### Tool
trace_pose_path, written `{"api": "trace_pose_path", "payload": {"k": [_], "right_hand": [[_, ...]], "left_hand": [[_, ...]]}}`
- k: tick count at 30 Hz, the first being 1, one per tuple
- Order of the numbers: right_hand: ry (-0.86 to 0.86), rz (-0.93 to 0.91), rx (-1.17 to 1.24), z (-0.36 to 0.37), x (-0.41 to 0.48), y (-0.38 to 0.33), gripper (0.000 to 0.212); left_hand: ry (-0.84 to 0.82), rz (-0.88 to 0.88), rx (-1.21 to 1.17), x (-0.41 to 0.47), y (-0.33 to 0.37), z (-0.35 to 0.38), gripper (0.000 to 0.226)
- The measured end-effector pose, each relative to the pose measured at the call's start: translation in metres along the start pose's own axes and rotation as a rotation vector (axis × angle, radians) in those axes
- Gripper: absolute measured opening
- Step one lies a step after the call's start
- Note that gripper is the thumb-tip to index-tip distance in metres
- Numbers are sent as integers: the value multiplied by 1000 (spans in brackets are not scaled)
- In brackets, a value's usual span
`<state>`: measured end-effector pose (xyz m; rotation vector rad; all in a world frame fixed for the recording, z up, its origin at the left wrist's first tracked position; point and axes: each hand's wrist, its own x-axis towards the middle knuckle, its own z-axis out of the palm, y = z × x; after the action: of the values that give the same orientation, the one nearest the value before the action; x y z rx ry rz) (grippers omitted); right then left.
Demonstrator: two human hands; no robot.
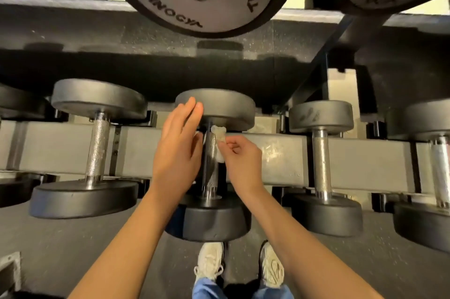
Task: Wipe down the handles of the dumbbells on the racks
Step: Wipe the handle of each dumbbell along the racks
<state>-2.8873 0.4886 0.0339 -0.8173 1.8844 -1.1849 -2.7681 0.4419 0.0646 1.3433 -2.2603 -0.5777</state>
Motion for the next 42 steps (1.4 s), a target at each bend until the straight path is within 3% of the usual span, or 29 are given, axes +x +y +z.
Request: {"api": "trace_pose_path", "payload": {"k": [5,9,13,20,28,33,37,39,42], "right_hand": [[-72,25,-71,-5,-21,7,15],[56,49,-35,4,-1,-10,12],[132,80,-48,10,15,-22,12],[-9,145,-238,0,-22,-9,5],[200,-17,-265,16,9,-20,8],[58,123,-260,10,-21,-13,4],[-113,48,-515,7,-35,-15,6],[-78,31,-553,11,-30,-20,7],[70,67,-368,19,-16,-29,16]], "left_hand": [[-93,25,38,3,-6,-13,55],[-201,81,28,8,-13,-27,57],[-207,108,7,8,-16,-30,60],[-198,102,-79,6,-15,-28,58],[-240,118,-81,9,-20,-31,61],[-245,137,-108,9,-24,-30,65],[-260,152,-126,10,-28,-31,67],[-272,158,-124,11,-29,-32,67],[-290,169,-118,12,-31,-35,66]]}}
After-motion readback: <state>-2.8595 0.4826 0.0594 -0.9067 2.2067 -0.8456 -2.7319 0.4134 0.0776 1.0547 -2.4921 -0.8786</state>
